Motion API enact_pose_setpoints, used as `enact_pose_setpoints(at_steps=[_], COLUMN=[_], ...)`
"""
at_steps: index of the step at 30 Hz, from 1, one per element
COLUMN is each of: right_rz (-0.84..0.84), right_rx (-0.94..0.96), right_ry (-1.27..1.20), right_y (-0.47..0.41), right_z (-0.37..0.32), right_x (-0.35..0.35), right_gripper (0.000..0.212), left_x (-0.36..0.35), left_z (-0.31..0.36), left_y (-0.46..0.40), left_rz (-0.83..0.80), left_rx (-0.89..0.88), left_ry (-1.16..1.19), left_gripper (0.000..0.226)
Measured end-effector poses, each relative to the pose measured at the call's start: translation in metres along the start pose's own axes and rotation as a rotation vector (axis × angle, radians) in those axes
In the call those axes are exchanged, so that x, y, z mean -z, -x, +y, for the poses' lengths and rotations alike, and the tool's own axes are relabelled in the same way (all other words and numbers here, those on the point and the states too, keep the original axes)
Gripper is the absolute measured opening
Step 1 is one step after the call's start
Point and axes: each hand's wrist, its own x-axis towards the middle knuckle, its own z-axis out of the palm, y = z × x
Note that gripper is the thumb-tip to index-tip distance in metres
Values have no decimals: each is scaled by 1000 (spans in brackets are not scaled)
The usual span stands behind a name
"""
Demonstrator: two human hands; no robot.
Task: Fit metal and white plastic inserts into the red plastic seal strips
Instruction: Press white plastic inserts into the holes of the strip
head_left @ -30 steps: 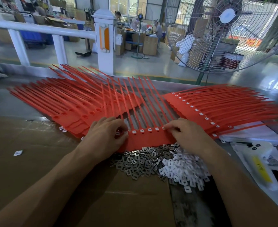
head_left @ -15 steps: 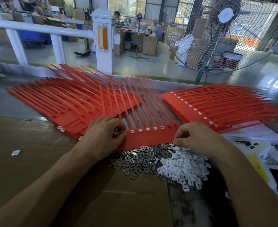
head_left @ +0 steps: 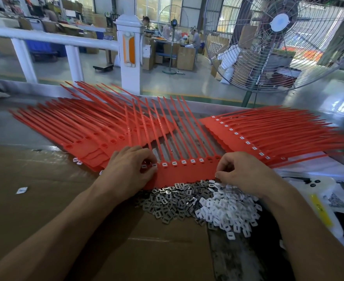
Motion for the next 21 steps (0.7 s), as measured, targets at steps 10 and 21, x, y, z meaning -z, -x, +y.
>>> enact_pose_setpoints(at_steps=[10, 21], right_rz=[230, 315], right_rx=[54, -4], right_ry=[-332, -305], right_y=[-7, -25], right_z=[2, -3], right_x=[-13, -24], right_gripper=[13, 5], left_x=[1, 3], left_z=[-2, -3], left_y=[-1, 0], left_rz=[23, 34], left_rx=[-2, 0], left_ry=[-37, -76], left_gripper=[21, 22])
